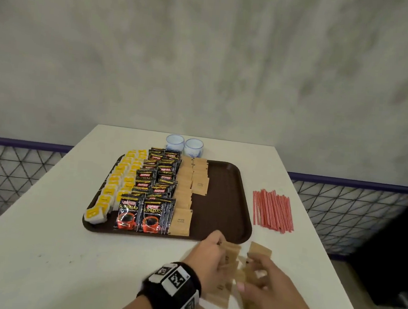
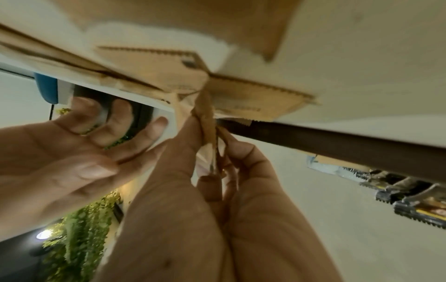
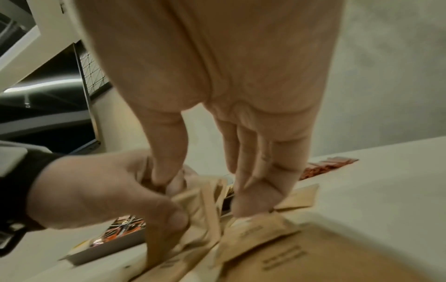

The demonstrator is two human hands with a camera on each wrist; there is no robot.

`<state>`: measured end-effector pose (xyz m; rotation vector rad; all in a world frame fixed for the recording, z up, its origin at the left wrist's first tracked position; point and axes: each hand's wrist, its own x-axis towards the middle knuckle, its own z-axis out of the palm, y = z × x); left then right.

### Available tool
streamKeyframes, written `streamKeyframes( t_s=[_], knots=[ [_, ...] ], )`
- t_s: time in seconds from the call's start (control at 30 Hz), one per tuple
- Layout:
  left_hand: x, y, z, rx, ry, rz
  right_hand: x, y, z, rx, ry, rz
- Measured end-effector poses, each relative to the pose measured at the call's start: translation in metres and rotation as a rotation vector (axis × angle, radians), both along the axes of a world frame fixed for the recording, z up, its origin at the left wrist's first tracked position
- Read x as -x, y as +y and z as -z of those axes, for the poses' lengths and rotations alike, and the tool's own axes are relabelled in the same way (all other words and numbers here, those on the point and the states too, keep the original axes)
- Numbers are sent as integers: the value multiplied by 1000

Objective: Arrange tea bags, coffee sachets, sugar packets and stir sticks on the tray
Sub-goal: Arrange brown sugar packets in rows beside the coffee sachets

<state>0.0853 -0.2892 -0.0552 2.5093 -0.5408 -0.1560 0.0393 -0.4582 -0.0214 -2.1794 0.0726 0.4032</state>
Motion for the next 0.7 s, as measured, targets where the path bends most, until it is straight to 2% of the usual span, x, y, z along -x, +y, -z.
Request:
streamKeyframes(
  t_s=[0.13,0.2,0.27,0.4,0.47,0.57,0.7],
  knots=[
    [11,13,-19,234,-10,-46,-7,12,0,-199,-69,-24],
    [15,23,-31,376,35,-101,-12,18,-7,-357,-44,-11],
    [15,35,-39,465,82,-164,-18,24,-15,-431,-54,-2],
    [12,60,-48,547,101,-263,-33,38,-29,-408,-46,-50],
    [7,77,-47,599,131,-365,-52,43,-35,-419,-35,14],
    [1,104,-42,569,149,-478,-109,48,-28,-399,-43,191],
    [-7,127,-43,607,140,-540,-200,68,10,-294,37,338]
  ],
)
